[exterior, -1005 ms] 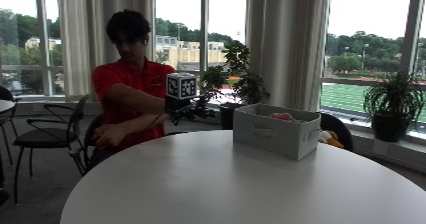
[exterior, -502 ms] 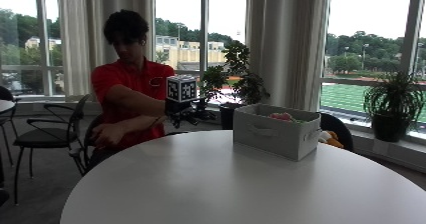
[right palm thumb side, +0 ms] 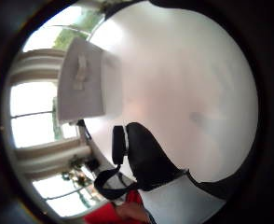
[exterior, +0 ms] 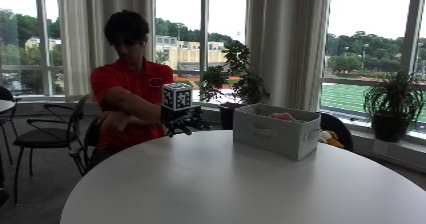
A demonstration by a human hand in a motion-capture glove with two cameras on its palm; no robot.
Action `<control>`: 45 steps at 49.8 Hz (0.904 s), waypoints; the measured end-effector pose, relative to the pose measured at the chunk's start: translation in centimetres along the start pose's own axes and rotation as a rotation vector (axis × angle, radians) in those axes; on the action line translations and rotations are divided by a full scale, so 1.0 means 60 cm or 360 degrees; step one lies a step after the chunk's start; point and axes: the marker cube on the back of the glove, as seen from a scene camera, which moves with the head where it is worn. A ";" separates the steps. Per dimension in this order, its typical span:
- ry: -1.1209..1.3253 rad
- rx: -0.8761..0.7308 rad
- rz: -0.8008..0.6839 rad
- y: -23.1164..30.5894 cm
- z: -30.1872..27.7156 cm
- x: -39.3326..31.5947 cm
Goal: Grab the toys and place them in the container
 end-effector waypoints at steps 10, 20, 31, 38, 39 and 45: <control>-0.0041 -0.0041 0.0073 -0.010 0.012 0.017; -0.0053 -0.0061 0.0110 -0.015 0.026 0.028; 0.0019 -0.0040 0.0051 -0.011 0.026 0.013; 0.0059 0.0011 -0.0005 -0.001 0.021 -0.002; 0.0066 0.0014 -0.0010 -0.001 0.020 -0.003; 0.0049 0.0037 -0.0020 -0.003 0.010 -0.002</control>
